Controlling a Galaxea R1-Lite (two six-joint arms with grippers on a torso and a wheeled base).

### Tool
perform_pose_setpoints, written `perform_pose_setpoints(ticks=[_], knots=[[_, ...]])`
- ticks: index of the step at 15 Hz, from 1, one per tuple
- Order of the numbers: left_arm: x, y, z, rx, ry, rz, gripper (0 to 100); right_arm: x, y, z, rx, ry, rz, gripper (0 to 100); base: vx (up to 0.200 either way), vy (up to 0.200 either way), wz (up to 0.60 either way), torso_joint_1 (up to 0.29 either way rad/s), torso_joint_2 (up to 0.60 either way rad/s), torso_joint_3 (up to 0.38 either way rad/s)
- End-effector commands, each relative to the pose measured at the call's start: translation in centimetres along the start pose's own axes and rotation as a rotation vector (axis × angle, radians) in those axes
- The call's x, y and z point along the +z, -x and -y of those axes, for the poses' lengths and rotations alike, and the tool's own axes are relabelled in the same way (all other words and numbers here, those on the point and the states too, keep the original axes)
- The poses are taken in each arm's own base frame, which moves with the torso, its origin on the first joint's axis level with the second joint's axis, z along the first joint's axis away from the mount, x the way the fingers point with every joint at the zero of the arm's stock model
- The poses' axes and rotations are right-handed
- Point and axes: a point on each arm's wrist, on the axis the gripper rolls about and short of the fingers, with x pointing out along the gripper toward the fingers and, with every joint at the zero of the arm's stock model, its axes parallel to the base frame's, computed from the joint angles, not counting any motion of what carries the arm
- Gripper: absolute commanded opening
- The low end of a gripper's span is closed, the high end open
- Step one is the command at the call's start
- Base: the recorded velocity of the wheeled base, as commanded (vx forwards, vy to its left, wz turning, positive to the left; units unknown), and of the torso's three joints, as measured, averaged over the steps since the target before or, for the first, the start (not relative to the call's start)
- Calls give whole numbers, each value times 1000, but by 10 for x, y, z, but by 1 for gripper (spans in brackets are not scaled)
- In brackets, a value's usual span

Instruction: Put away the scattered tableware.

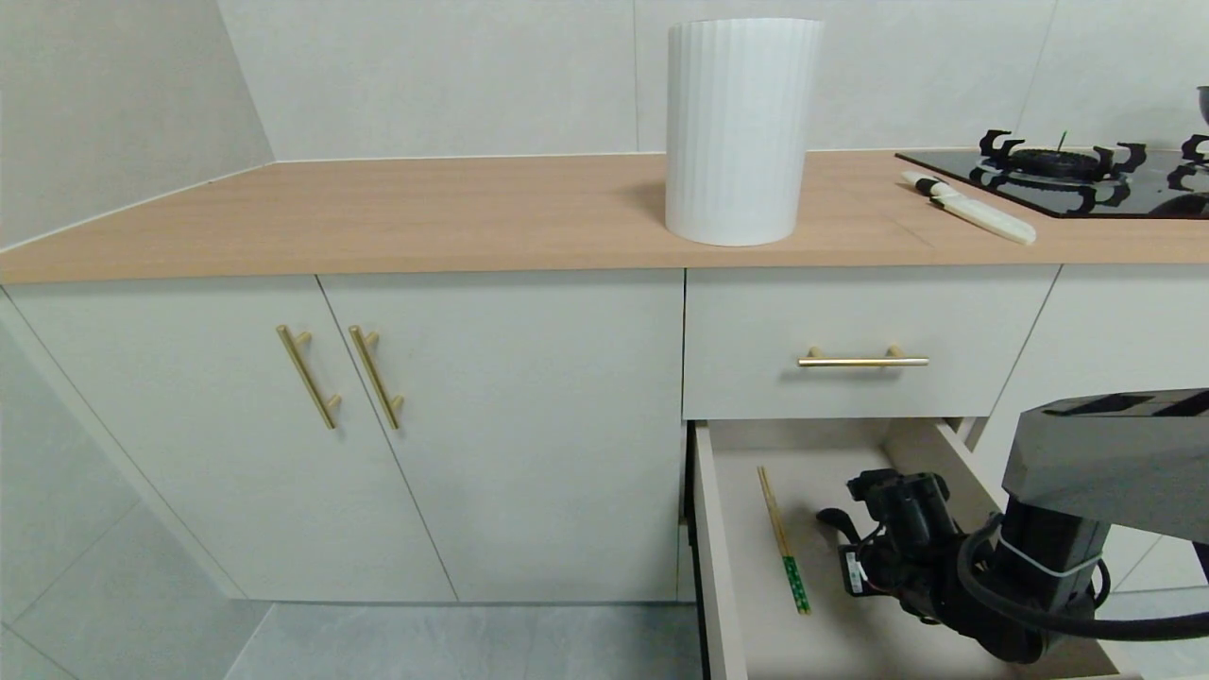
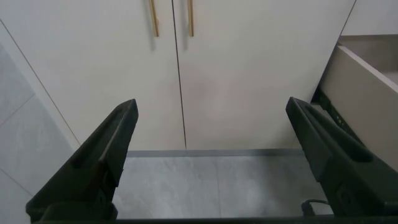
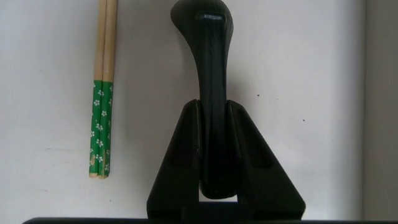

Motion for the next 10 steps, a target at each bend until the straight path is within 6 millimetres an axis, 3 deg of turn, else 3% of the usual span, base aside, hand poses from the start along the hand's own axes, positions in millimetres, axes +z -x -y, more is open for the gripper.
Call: perform_pose_setpoints(ticks=[1,5,6,10], knots=[[0,0,0,0,0,-1,100,0,0,0,0,0,0,0,0,0,0,0,0,0],[0,0,0,0,0,-1,100,-1,0,0,0,1,-2,0,0,0,0,0,0,0],[0,0,0,0,0,0,100,0,0,0,0,0,0,100,0,0,0,0,0,0],[0,0,0,0,0,-3,100,1,1,0,-1,-1,3,100,0,0,0,0,0,0]])
